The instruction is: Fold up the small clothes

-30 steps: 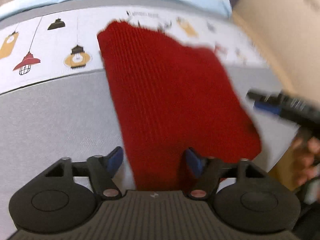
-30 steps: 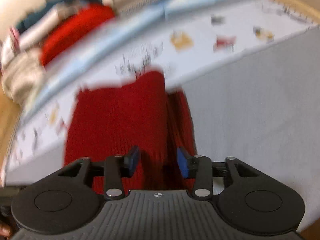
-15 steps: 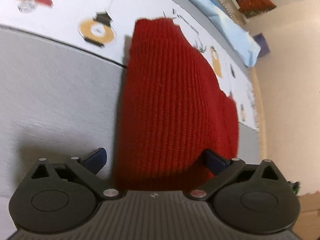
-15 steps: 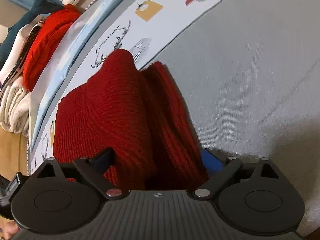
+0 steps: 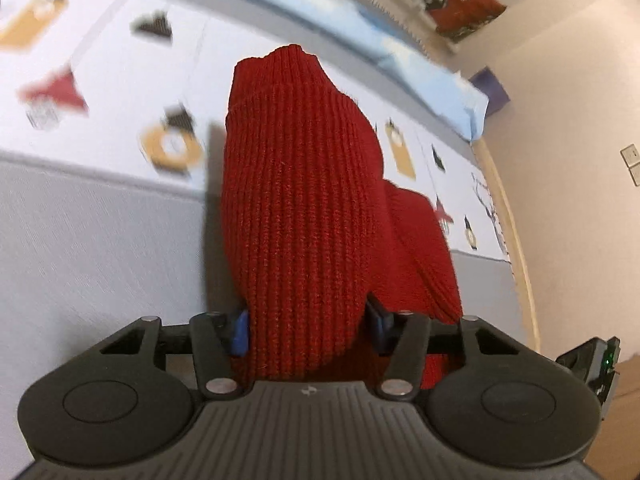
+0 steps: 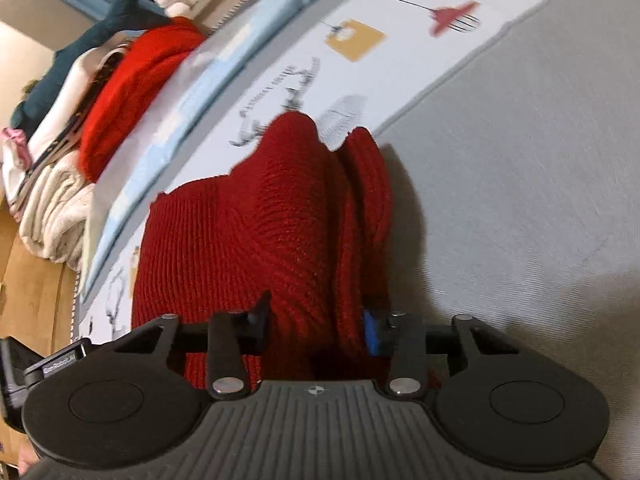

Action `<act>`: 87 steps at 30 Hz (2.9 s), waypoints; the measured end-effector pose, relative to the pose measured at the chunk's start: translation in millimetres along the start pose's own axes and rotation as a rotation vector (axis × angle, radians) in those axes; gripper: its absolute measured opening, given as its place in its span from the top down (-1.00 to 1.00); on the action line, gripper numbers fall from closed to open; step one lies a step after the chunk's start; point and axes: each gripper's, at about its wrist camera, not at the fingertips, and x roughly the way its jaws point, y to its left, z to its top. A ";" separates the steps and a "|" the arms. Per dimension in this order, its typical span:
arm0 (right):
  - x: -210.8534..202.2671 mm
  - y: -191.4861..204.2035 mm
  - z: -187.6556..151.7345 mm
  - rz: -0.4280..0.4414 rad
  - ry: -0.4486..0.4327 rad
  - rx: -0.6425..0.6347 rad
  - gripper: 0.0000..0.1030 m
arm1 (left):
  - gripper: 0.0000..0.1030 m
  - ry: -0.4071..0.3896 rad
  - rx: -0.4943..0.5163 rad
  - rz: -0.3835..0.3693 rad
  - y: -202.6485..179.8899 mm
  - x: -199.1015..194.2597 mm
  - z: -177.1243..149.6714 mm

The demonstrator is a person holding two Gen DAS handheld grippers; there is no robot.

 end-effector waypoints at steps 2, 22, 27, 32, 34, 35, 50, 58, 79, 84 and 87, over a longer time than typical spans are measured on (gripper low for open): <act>5.1 14.4 -3.7 0.031 -0.004 -0.022 0.20 | -0.13 -0.044 0.029 0.023 9.8 -24.8 8.9; 103.2 142.1 -49.6 0.078 0.102 -0.155 0.19 | -0.24 -0.061 0.163 0.277 97.2 -115.0 22.2; 89.4 145.1 -51.6 0.076 0.091 -0.162 0.03 | -0.25 -0.033 0.157 0.340 103.4 -111.7 14.9; 67.9 159.6 -63.1 0.122 0.138 -0.309 -0.05 | -0.24 -0.049 0.212 0.299 93.3 -135.2 10.8; 63.8 162.9 -71.7 0.109 0.187 -0.394 -0.01 | -0.24 -0.009 0.250 0.329 92.4 -131.1 2.5; 63.8 163.4 -76.4 0.084 0.201 -0.439 0.49 | -0.24 0.012 0.267 0.350 93.0 -127.8 -0.3; 67.5 150.9 -81.7 -0.094 0.152 -0.499 -0.05 | -0.48 0.109 0.411 0.491 95.3 -103.4 -35.5; -3.0 159.0 -101.0 -0.240 -0.039 -0.540 -0.25 | -0.67 -0.208 0.403 0.561 51.7 -186.8 -53.7; -114.9 177.2 -224.7 -0.164 -0.241 -0.703 -0.51 | -0.83 -0.419 0.259 0.531 -1.6 -230.7 -221.9; -101.1 183.2 -226.7 -0.167 -0.213 -0.695 -0.51 | -0.83 -0.389 0.223 0.513 1.4 -223.7 -217.8; -94.2 188.6 -230.0 -0.160 -0.206 -0.699 -0.51 | -0.83 -0.394 0.250 0.518 -2.0 -220.7 -217.4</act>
